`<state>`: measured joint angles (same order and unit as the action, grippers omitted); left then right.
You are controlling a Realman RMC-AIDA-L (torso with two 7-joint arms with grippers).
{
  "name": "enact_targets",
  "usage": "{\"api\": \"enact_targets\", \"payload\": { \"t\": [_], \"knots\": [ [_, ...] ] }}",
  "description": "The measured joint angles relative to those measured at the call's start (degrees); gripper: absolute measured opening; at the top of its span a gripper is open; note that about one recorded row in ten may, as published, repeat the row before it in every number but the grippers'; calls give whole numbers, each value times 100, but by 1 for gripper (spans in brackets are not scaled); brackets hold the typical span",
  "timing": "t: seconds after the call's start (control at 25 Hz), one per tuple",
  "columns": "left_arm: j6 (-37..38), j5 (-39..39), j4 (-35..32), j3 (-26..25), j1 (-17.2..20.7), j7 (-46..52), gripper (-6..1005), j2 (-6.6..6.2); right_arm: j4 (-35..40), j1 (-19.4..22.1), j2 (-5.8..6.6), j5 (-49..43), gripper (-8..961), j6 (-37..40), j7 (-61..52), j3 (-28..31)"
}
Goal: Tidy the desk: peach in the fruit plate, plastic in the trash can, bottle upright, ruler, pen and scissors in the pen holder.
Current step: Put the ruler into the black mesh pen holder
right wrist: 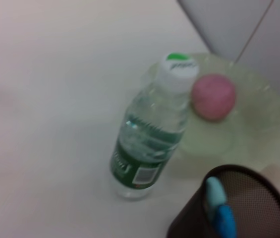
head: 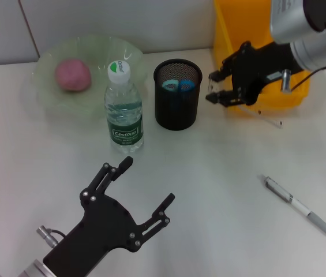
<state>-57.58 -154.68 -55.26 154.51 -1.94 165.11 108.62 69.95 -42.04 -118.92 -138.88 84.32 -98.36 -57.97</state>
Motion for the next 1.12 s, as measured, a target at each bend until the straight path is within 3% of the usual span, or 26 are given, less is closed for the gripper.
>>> {"api": "enact_targets", "payload": {
  "t": [0.24, 0.68, 1.12],
  "knots": [
    [0, 0, 14, 11, 0, 2, 851, 8, 371, 121, -12, 385, 407, -179, -232, 15],
    [0, 0, 35, 18, -9, 3, 850, 10, 489, 608, -17, 2371, 428, -1280, 298, 24],
    [0, 1, 62, 17, -8, 3, 850, 15, -335, 760, -34, 4021, 449, -1614, 1507, -32]
  ]
}}
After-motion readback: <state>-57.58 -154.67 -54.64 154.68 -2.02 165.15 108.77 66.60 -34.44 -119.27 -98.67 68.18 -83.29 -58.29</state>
